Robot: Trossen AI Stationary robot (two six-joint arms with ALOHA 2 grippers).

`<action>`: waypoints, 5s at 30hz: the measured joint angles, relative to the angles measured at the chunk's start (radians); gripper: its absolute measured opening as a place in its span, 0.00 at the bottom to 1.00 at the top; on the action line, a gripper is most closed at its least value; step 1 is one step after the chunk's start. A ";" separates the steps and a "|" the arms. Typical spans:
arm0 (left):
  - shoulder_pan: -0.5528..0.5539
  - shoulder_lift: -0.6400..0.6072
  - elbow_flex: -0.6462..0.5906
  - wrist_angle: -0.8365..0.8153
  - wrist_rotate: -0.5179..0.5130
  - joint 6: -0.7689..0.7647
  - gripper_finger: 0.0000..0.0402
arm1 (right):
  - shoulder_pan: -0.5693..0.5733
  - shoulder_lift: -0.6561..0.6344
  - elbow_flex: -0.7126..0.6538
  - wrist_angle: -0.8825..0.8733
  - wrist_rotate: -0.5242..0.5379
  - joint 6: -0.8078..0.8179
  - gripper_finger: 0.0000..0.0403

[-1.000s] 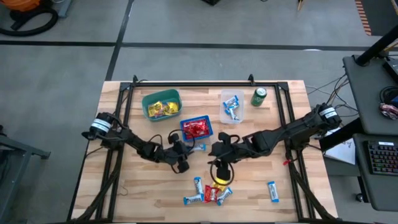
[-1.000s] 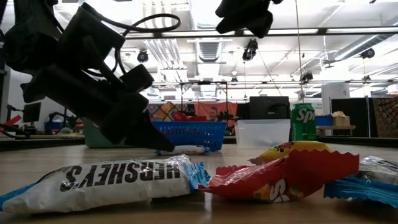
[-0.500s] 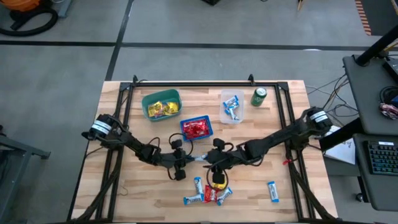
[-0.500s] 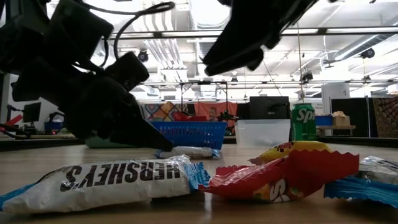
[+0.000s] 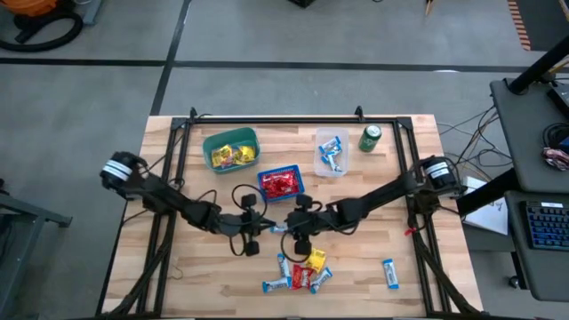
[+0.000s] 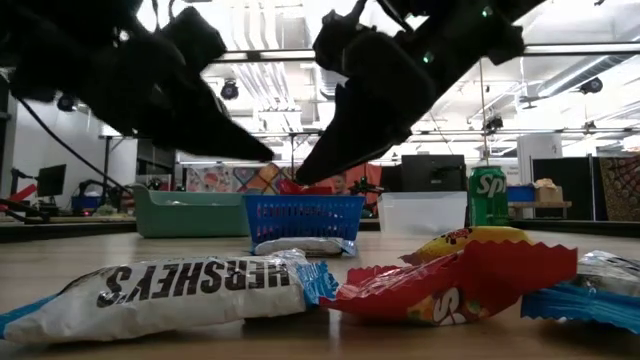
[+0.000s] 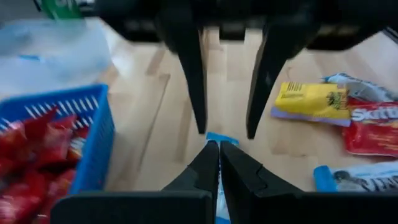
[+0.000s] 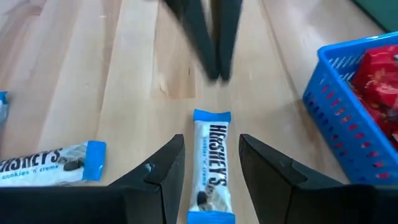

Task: Sort candy
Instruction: Put the hersheys bar into the transparent bin, then put the sour patch candy into the blue green bin

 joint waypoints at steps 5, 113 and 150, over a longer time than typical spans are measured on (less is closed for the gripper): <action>-0.018 -0.158 0.000 -0.108 -0.001 0.062 0.00 | -0.002 0.065 0.001 0.067 0.000 0.003 0.36; -0.070 -0.261 0.011 -0.174 -0.105 -0.020 0.00 | 0.252 -0.432 -0.065 -0.867 -0.544 1.279 0.45; -0.071 -0.258 0.073 -0.161 0.088 0.020 0.47 | 0.324 0.195 0.348 -0.827 0.045 0.718 0.45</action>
